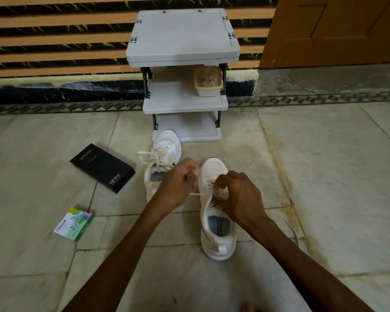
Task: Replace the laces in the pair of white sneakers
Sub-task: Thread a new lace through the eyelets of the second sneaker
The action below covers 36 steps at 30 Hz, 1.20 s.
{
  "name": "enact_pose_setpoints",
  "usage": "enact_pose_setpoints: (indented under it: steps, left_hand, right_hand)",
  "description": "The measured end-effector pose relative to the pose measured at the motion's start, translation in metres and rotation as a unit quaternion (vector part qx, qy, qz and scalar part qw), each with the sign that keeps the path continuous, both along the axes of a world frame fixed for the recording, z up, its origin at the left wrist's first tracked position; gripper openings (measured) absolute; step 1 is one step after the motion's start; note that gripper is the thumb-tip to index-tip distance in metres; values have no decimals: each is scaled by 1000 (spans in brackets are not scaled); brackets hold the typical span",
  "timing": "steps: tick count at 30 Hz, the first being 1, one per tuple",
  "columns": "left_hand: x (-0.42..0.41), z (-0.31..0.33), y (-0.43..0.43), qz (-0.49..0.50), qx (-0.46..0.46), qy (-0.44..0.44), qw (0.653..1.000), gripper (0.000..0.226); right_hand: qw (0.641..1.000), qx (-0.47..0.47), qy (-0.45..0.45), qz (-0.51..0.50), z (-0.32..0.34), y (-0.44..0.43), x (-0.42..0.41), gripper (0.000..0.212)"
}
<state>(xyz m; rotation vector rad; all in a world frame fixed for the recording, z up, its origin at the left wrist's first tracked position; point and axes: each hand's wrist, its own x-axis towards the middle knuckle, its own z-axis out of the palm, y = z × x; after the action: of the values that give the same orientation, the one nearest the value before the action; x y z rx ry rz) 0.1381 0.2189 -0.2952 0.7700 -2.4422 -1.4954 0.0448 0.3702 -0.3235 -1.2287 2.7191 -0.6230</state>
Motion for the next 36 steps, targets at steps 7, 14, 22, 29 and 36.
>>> enact_pose_setpoints:
  steps: [7, 14, 22, 29, 36]
  left_hand:
    - [1, -28, 3, -139, -204, -160, 956, 28]
    - [-2, 25, -9, -6, 425, 179, 887, 39]
    - [-12, 47, -7, 3, 262, 122, 957, 27]
    - [7, -25, 3, -82, -84, -153, 981, 40]
    - [6, 1, -4, -130, 141, -84, 978, 43]
  right_hand:
    - [989, 37, -117, -83, -8, 11, 12, 22]
    - [991, 4, -95, -91, -10, 15, 19, 12]
    - [982, -39, -149, -107, -8, 19, 17, 13]
    - [979, -47, -165, -113, -5, 19, 16, 15]
    - [979, -51, -166, -111, -7, 20, 16, 14]
